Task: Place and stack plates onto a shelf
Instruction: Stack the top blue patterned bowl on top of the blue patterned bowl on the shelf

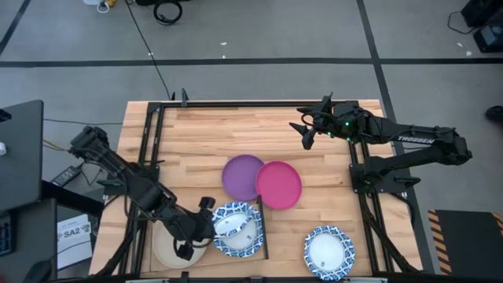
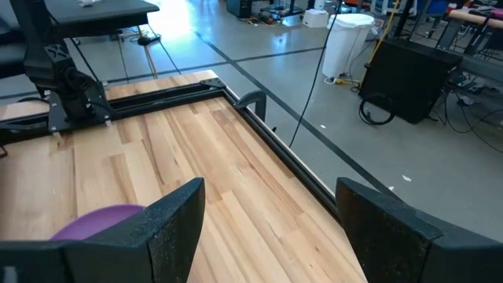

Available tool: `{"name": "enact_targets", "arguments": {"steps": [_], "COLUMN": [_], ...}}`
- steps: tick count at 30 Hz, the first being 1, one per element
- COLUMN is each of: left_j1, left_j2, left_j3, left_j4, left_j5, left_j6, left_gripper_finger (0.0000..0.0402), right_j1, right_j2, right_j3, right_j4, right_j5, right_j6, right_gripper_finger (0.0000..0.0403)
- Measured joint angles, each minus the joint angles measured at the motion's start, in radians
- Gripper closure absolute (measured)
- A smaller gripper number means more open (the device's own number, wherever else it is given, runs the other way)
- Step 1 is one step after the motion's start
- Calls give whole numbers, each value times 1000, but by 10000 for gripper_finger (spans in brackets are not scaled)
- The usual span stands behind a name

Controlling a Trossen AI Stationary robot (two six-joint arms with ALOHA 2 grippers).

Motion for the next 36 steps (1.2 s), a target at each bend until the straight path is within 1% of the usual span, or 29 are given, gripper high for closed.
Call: {"name": "enact_targets", "arguments": {"steps": [4, 28, 32, 36], "left_j1": [0, 2, 1, 2], "left_j2": [6, 6, 6, 6], "left_j3": [0, 0, 0, 0], "left_j4": [0, -1, -1, -1], "left_j5": [-1, 6, 1, -14], "left_j6": [23, 25, 23, 25], "left_gripper_finger": [390, 387, 369, 334], "right_j1": [0, 0, 0, 0], "right_j2": [0, 0, 0, 0], "right_j3": [0, 0, 0, 0], "right_j4": [0, 0, 0, 0], "right_j5": [0, 0, 0, 0], "right_j6": [0, 0, 0, 0], "right_gripper_finger": [112, 112, 112, 112]}}
